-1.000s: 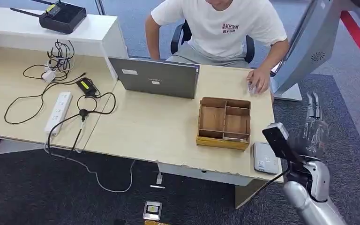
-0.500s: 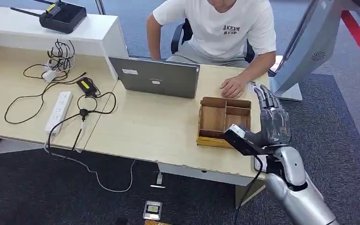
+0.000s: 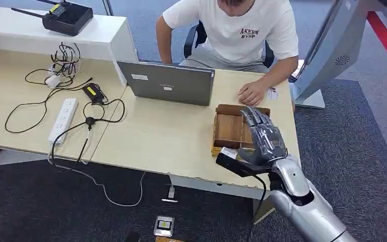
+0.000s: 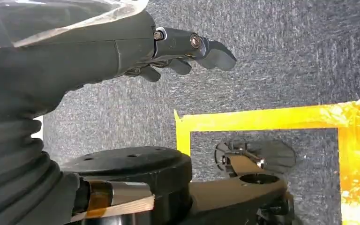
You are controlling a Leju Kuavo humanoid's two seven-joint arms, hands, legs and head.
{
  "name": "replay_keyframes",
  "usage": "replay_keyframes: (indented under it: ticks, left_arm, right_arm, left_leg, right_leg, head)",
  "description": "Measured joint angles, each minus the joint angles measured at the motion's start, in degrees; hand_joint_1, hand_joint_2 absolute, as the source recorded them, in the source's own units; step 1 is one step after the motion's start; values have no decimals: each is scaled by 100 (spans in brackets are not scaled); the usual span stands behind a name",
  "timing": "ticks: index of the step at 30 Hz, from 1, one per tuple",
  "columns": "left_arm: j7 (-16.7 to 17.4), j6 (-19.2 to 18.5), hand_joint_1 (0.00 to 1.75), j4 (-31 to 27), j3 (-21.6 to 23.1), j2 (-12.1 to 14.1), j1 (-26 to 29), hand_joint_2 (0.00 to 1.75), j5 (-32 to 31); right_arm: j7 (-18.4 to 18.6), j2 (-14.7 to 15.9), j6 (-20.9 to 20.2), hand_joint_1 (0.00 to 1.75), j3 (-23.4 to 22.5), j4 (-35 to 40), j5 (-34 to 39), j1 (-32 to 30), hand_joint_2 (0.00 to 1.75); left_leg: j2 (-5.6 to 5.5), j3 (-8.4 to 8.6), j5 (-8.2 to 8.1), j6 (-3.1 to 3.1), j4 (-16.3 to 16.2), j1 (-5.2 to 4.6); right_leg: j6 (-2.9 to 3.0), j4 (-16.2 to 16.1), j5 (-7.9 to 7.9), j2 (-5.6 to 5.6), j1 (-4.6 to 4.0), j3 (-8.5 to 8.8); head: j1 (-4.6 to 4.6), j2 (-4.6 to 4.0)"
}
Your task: Pass the card to the sensor for recognition and then transmit it.
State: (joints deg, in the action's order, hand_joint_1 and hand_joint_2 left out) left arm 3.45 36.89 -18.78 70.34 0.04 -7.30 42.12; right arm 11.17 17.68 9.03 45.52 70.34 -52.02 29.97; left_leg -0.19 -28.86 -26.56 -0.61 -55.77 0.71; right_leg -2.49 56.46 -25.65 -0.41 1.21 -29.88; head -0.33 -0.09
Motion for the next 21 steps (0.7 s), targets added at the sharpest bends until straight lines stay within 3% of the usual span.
replay_keyframes:
  ticks: [3,7,13,21]
  left_arm:
    - [-4,15,0,0,0,11,8,175,22]
    - [-17,79,0,-2,0,17,26,175,68]
    - [-26,101,0,-2,-2,17,39,175,127]
    - [35,131,0,-7,-2,15,46,175,160]
  right_arm:
    - [96,2,-116,0,92,-50,-15,0,175]
    - [488,0,-164,0,182,-160,-175,8,175]
    - [929,-7,140,0,234,-416,-323,8,175]
    - [1051,-28,332,0,236,-843,-319,23,175]
  left_leg:
    - [0,0,0,0,0,0]
    - [0,0,0,0,0,0]
    - [0,0,0,0,0,0]
    - [0,0,0,0,0,0]
  right_leg:
    - [0,0,0,0,0,0]
    - [0,1,0,0,0,0]
    - [0,0,0,0,0,0]
    - [0,0,1,0,0,0]
  head:
    - [-2,0]
    - [0,0]
    - [0,0]
    - [0,0]
